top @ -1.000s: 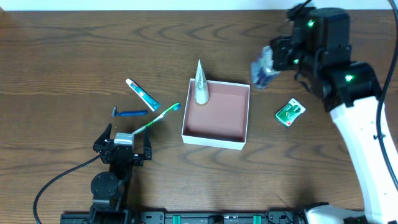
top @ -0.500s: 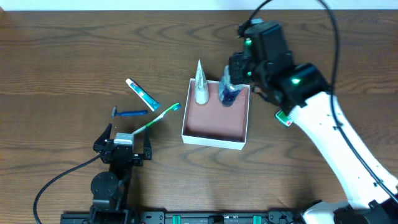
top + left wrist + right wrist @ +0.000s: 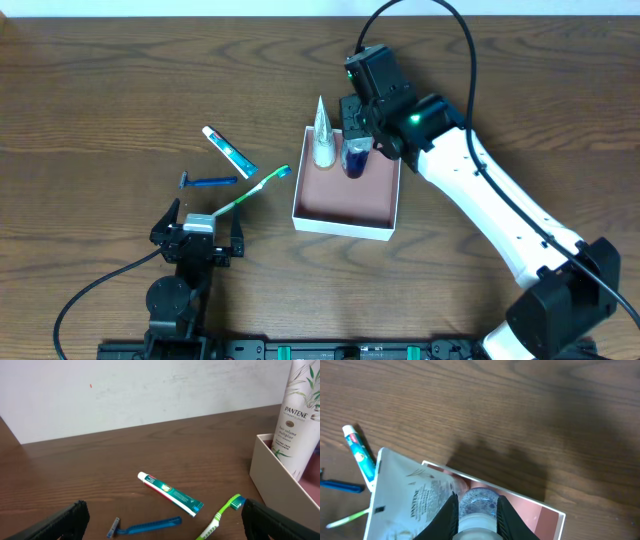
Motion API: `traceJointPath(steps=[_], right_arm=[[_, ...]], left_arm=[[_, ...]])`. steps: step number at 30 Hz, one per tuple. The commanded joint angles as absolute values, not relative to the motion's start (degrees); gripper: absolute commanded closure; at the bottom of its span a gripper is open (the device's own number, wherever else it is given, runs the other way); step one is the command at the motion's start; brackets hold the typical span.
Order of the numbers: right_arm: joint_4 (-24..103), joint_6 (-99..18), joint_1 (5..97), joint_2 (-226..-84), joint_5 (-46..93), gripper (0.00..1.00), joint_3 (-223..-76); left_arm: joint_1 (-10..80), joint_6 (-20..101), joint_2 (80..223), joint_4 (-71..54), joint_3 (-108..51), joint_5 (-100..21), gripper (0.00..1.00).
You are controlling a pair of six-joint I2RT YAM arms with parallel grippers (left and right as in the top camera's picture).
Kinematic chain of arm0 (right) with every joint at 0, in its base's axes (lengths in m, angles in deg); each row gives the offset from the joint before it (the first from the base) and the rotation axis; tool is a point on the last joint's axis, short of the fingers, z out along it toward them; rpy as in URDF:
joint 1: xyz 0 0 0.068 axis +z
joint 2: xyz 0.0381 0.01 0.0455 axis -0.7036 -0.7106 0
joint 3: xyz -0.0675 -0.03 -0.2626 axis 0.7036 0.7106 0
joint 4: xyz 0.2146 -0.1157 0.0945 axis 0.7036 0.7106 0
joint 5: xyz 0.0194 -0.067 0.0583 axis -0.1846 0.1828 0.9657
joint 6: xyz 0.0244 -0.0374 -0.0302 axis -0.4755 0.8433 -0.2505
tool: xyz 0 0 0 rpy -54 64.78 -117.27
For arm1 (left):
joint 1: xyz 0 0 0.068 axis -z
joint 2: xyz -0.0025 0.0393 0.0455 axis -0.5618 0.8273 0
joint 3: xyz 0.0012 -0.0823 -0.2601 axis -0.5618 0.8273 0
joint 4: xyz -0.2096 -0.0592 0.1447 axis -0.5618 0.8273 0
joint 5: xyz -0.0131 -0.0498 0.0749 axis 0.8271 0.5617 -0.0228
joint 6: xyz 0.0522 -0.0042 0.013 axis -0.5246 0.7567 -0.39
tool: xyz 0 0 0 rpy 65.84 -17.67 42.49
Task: Pack container
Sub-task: 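Carry the pump bottle into the box beside the Pantene bottle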
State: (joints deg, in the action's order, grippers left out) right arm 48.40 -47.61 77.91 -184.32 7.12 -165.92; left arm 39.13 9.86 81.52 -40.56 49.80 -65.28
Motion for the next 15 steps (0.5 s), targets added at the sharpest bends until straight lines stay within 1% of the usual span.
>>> traceJointPath(steps=[1,15], right_arm=[[47.2,-48.7,78.5,-185.6,5.5,0.95,-167.0],[44.2,-47.2,79.9,-189.2,3.3,0.95,-167.0]], left_arm=[[39.2,9.1,81.5,-38.5,50.9,-65.7,0.02],[39.2,9.1,81.5,-38.5,50.9,-65.7,0.02]])
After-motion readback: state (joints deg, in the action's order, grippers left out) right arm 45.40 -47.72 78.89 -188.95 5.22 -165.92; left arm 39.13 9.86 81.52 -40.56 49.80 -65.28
